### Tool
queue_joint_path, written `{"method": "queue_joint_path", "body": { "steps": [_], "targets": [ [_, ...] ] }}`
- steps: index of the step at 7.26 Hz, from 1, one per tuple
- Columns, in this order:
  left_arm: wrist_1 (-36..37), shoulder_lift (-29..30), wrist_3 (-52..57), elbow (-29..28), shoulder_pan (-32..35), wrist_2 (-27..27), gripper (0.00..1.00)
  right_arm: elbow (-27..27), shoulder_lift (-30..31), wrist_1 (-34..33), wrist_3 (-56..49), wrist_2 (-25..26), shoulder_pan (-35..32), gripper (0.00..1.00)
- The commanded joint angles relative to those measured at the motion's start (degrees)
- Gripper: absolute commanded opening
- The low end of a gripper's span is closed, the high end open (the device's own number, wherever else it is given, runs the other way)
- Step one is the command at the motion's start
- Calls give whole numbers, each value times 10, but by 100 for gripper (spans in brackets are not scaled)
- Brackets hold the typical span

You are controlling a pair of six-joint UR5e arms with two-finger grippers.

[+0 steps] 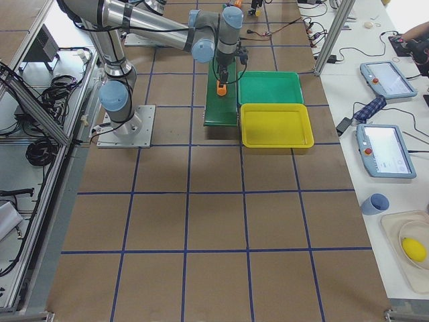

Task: Sort buttons by color to trays
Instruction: 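Grasp another yellow button with left while right lowers near the belt end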

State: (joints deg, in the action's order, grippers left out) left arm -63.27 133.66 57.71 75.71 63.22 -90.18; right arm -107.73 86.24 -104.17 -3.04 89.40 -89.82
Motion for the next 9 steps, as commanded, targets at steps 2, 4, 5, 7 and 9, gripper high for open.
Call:
{"method": "queue_joint_path", "body": {
  "steps": [2, 4, 5, 7, 9],
  "targets": [
    [-6, -5, -5, 22, -4, 6, 53, -4, -2, 1, 8, 0, 0, 100],
    [-40, -23, -8, 22, 0, 5, 0, -8, -2, -7, 11, 1, 0, 100],
    [-59, -36, -24, 24, 7, 6, 0, -8, -3, -7, 11, 1, 0, 100],
    [-162, -111, -178, 44, 88, 13, 0, -9, -4, -7, 10, 1, 0, 100],
    [-172, -204, -357, 143, 163, 61, 0, -9, -4, -7, 11, 0, 0, 100]
  ]
}}
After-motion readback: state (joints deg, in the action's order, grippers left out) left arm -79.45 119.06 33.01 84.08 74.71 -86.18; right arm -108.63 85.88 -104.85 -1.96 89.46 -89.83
